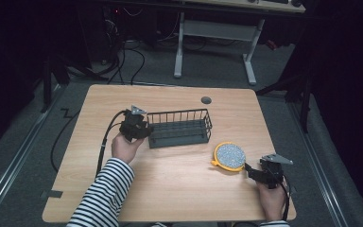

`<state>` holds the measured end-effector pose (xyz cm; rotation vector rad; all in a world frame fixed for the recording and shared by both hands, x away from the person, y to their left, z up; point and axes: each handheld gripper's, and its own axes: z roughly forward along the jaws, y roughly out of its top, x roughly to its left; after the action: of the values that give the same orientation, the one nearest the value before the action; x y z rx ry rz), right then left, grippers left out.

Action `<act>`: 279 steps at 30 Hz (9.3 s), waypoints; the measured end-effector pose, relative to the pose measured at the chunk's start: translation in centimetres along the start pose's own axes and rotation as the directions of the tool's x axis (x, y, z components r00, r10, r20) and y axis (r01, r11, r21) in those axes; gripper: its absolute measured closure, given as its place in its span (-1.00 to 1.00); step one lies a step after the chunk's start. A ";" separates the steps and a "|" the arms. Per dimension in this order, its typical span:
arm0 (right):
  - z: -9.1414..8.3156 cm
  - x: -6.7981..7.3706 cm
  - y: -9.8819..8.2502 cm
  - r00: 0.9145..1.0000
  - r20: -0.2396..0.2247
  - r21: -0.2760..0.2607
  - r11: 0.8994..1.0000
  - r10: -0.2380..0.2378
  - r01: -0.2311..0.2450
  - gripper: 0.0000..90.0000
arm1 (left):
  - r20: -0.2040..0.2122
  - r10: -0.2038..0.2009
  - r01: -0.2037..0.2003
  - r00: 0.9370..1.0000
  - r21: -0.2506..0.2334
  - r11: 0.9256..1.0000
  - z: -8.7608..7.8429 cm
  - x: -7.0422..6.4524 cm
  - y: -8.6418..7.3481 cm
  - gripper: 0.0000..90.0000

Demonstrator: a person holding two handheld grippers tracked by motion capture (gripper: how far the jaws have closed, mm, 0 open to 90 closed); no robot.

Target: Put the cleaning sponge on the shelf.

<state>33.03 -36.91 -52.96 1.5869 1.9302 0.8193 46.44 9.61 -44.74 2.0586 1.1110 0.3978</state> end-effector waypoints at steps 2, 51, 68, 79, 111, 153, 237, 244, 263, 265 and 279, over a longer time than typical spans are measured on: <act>0.0 0.0 0.0 1.000 0.000 -0.002 1.000 0.000 0.000 -0.31 | 0.001 -0.004 0.004 1.000 -0.006 1.000 -0.3 0.0 -0.3 0.36; 0.0 0.1 0.0 1.000 0.003 -0.001 1.000 -0.001 0.001 -0.32 | 0.077 0.059 -0.057 0.995 -0.032 0.998 -4.4 0.4 -4.4 0.44; 0.0 0.0 0.0 1.000 0.004 -0.001 1.000 -0.003 0.003 -0.31 | 0.048 0.012 -0.009 0.999 -0.070 0.998 -4.7 0.8 -4.5 0.04; 0.0 0.0 0.0 1.000 0.004 -0.001 1.000 -0.002 0.002 -0.31 | 0.004 -0.032 0.033 0.999 -0.148 0.988 -6.6 1.7 -5.1 0.02; 0.0 0.0 0.0 1.000 0.013 -0.004 1.000 0.009 -0.009 -0.24 | -0.133 -0.193 0.183 0.972 -0.083 0.980 -5.3 3.9 -14.4 -0.06; -1.9 0.9 3.5 0.997 -0.075 0.006 1.000 0.018 -0.018 -0.09 | -0.253 -0.147 0.143 0.956 -0.037 0.989 -4.0 4.0 -15.3 -0.28; -4.7 3.2 14.9 0.964 -0.246 -0.132 0.989 -0.098 0.067 0.69 | -0.238 -0.152 0.147 0.959 -0.041 0.988 -4.0 4.1 -15.3 -0.32; -5.2 4.7 16.7 0.956 -0.253 -0.161 0.981 -0.146 0.108 0.69 | -0.240 -0.148 0.143 0.959 -0.038 0.989 -4.0 4.0 -15.3 -0.33; -3.3 9.4 19.0 0.919 -0.321 -0.169 0.969 -0.228 0.182 0.69 | -0.239 -0.148 0.143 0.960 -0.038 0.989 -4.0 4.0 -15.3 -0.33; -2.8 9.9 19.0 0.915 -0.327 -0.162 0.968 -0.235 0.191 0.69 | -0.239 -0.149 0.144 0.960 -0.039 0.989 -4.0 4.0 -15.3 -0.33; -0.2 12.4 19.0 0.896 -0.360 -0.129 0.965 -0.261 0.229 0.68 | -0.237 -0.150 0.145 0.960 -0.040 0.989 -4.0 4.0 -15.3 -0.34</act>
<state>43.35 -22.21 -39.19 1.1638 2.2686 1.1407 37.54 20.03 -53.67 1.9291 1.3883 0.5931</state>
